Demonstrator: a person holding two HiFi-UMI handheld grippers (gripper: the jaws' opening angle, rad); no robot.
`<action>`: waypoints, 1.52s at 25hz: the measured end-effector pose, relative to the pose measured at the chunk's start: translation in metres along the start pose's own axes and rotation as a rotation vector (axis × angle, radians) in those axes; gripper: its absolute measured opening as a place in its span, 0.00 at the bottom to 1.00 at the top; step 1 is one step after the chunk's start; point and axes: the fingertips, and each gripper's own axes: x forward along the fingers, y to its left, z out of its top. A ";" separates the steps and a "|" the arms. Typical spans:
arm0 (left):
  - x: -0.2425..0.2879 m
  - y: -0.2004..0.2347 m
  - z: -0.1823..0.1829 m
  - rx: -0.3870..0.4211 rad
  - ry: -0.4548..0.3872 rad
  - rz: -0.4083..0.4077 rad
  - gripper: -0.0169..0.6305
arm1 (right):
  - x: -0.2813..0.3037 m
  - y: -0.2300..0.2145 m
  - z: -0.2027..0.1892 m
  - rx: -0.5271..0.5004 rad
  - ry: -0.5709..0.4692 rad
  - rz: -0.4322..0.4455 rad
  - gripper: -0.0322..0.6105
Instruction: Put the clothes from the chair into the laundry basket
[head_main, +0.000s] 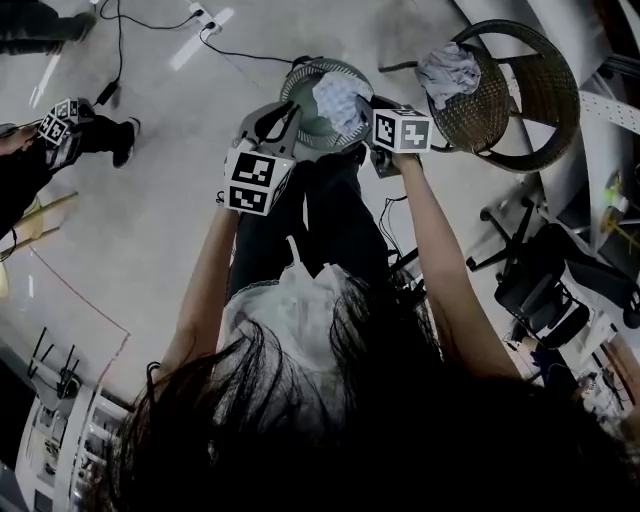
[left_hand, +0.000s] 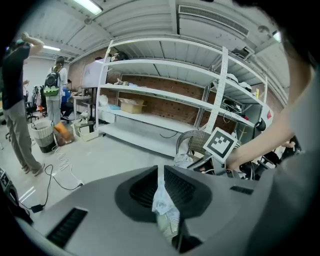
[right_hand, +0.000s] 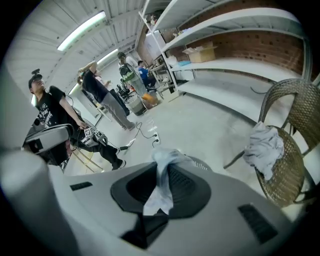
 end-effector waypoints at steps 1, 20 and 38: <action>0.004 0.001 -0.004 -0.004 0.009 0.004 0.09 | 0.007 -0.005 -0.006 0.004 0.021 -0.006 0.16; 0.053 0.012 -0.071 -0.073 0.132 0.073 0.09 | 0.087 -0.084 -0.068 0.203 0.178 -0.079 0.30; 0.043 -0.010 -0.054 0.001 0.110 0.013 0.09 | 0.028 -0.041 -0.054 0.287 -0.020 0.034 0.31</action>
